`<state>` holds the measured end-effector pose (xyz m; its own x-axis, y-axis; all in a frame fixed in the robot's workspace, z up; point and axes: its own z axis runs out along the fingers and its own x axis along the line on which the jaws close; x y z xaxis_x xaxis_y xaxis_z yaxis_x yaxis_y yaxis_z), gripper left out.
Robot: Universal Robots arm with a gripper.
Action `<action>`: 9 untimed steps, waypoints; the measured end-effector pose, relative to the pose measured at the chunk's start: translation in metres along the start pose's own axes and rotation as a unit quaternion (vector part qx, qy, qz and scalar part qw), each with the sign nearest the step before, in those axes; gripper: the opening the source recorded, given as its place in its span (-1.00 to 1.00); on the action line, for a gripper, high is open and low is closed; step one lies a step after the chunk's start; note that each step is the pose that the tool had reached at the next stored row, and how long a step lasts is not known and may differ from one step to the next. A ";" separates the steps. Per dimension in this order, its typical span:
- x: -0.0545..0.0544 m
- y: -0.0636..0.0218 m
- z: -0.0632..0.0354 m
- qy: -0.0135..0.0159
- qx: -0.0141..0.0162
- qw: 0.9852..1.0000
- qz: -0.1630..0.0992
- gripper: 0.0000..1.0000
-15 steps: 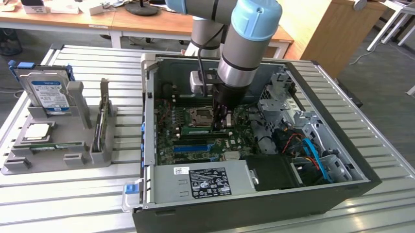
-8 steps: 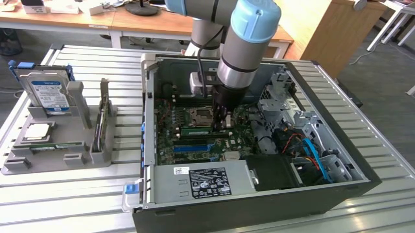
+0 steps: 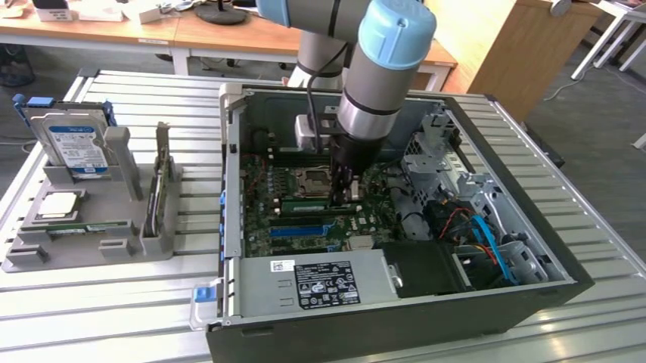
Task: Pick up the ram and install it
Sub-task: 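Insert the ram into the slot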
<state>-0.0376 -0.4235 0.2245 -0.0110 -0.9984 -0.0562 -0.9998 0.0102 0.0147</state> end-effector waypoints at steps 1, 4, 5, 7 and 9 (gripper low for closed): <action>0.000 0.0000 0.0006 0.000 0.000 1.000 0.000 -0.76; 0.000 0.0000 0.0022 0.000 0.000 1.000 0.000 -0.76; 0.000 0.0000 0.0025 0.000 0.000 1.000 0.000 -0.76; 0.000 0.0000 0.0026 0.000 0.000 1.000 0.000 -0.76; 0.000 0.0000 0.0026 0.000 0.000 1.000 0.000 -0.76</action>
<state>-0.0376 -0.4234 0.2219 -0.0109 -0.9984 -0.0560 -0.9998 0.0101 0.0147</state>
